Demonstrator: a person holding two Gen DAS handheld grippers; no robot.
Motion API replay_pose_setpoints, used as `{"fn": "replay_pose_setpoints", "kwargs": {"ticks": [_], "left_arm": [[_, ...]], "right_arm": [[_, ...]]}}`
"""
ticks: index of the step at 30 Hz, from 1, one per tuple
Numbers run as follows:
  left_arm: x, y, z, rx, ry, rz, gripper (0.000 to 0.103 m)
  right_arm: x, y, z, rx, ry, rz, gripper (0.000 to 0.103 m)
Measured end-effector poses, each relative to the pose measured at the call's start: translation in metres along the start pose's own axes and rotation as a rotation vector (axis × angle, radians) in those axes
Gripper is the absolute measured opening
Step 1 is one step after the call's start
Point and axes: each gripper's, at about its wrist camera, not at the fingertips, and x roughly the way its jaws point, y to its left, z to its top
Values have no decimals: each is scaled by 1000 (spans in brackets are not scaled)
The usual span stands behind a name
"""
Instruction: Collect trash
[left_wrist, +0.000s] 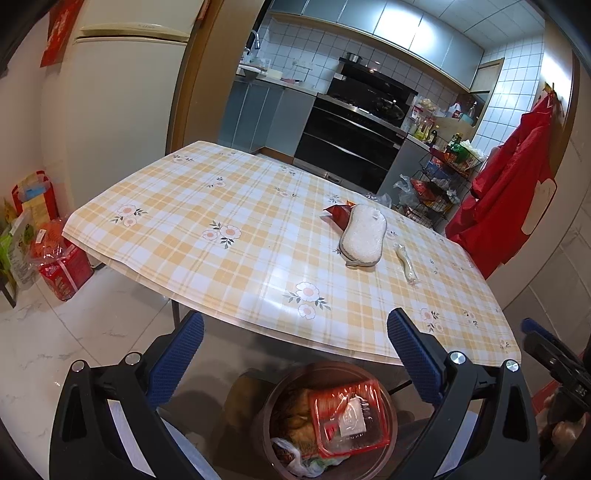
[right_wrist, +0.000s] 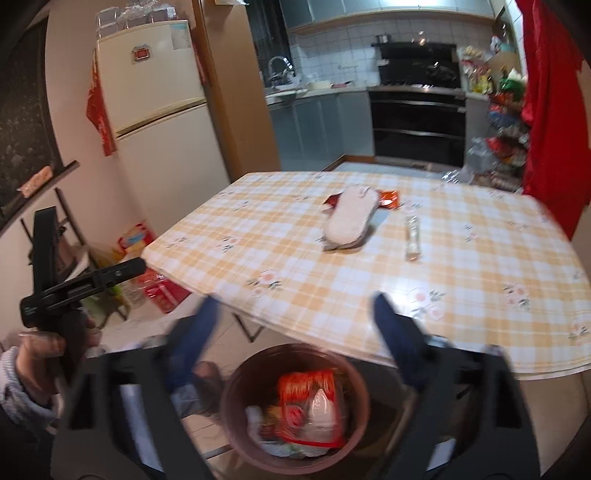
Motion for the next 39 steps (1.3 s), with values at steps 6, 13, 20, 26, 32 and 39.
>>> {"fn": "replay_pose_setpoints", "kwargs": {"ticks": [6,13,20,26,32,39], "left_arm": [[4,0,-3,8,10,10,97],[17,-1,-6,20,45,27,97],[38,-3,-8,28,88,49,97],[56,-9,-4,48,115,54,97],[81,-23,7,101,131,51,97],[127,-56,29,200,140,-3,97]], "right_arm": [[12,-13,-6,22,45,-52,97],[30,-32,-19,59,82,-96,97],[51,-51,-27,89,123,-111,97],[66,-67,-25,106,137,-128,97],[83,-91,-17,157,145,-155,97],[108,-122,-6,185,151,-224,97]]}}
